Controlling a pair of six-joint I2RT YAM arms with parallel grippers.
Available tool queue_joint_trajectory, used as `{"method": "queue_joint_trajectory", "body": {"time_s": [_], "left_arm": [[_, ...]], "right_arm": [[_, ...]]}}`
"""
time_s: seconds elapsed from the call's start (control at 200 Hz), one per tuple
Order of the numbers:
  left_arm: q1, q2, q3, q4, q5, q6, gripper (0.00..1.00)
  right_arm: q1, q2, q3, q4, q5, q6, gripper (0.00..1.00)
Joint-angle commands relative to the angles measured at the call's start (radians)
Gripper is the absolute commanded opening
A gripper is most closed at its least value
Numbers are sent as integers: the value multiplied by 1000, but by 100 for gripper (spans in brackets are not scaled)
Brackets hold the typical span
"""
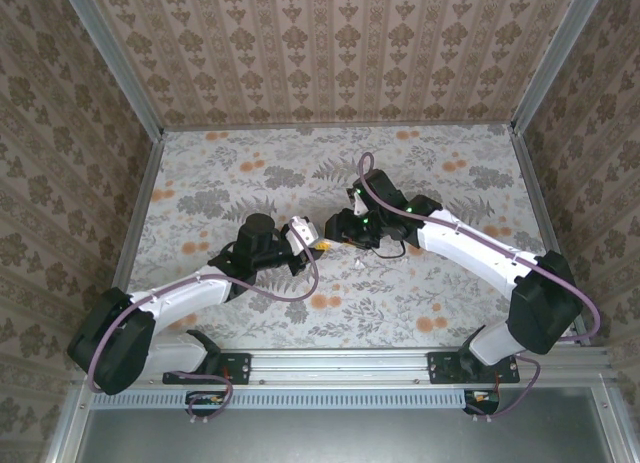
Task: Insert the wireless bluetooth earbuds into the charging case
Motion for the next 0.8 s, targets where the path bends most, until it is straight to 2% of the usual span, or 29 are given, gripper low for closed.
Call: {"method": "queue_joint_trajectory", "body": {"time_s": [0.0,0.43,0.795], "left_arm": [[-6,-11,-1,23,22,-11,0],[-4,-24,-1,20,39,-5,0],[2,-32,-5,50,180,-20,0]], "right_arm": [[7,9,34,-46,11,-30,41],[7,20,59,-102,5,-128,20],[5,76,133,-195,-13,-359,16]]}}
